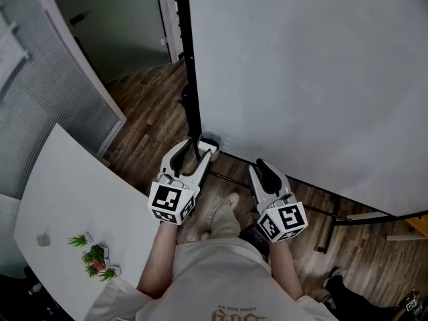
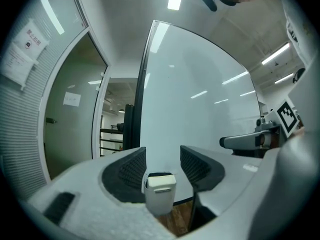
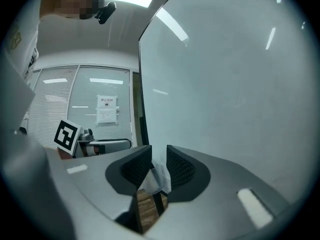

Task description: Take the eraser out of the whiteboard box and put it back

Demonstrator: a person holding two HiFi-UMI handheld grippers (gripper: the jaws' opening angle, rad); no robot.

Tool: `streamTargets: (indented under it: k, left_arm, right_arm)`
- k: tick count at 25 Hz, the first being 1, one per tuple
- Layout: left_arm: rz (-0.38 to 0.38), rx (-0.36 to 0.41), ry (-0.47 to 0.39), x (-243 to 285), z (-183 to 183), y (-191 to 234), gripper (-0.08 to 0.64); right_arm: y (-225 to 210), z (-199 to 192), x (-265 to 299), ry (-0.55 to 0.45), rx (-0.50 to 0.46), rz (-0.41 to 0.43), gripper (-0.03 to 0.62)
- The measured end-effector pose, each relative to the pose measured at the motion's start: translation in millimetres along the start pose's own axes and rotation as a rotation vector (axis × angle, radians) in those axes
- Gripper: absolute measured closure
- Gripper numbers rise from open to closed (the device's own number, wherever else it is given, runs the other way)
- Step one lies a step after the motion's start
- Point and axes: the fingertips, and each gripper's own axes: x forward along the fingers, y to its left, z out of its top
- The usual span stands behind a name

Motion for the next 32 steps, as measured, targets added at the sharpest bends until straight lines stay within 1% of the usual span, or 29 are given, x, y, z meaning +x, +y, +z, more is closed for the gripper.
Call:
streamTargets:
  k: [2,3,5,10,13,17,22,26,32]
  left_arm:
    - [-0.004,-0.004,-0.007,-4.0,1.6,-3.5,0.384]
    - [-0.007,-0.006,-0.010,-5.8,2.3,-5.6,0.419]
    - [-0.009,-0.005,-0.014,-9.1,3.8,-9.2,0.458]
    - [0.026,0.025,-0.015,-14.5,5.2,-9.2,0.557]
    - [0.044,0.051,0.001,-14.2,3.8,-8.8,0.563]
    - [0.050,0.048,0.008,-16.2,4.1,-11.2,0.563]
    - [0.064,0.043,0.011,-19.8,2.9,-10.7,0.563]
    - [0.068,0.037,0.008,-21.8,2.3,-11.4,0.563]
    - [0.062,0.041,0.005,-23.1,4.3,-15.3,0.563]
  right_arm:
    - [-1.1,6.6,-3.6,-0.023,-0.006,-0.014,0.507]
    - [-1.9,9.6,-5.9,-0.033,-0.010,-0.024,0.524]
    - [-3.0,15.0,-10.8,-0.053,-0.023,-0.042,0.580]
    - [-2.2,17.3,-16.7,-0.054,-0.035,-0.052,0.580]
    - [-1.2,15.7,-18.3,-0.042,-0.036,-0.047,0.580]
    - [-3.0,13.7,-22.3,-0.020,-0.046,-0.068,0.580]
    - [-3.7,11.2,-28.8,0.003,-0.049,-0.067,0.581]
    - [-1.4,10.2,-33.8,0.001,-0.043,-0.057,0.581]
    - [-1.1,10.8,-38.3,-0.003,-0.041,-0.065,0.581]
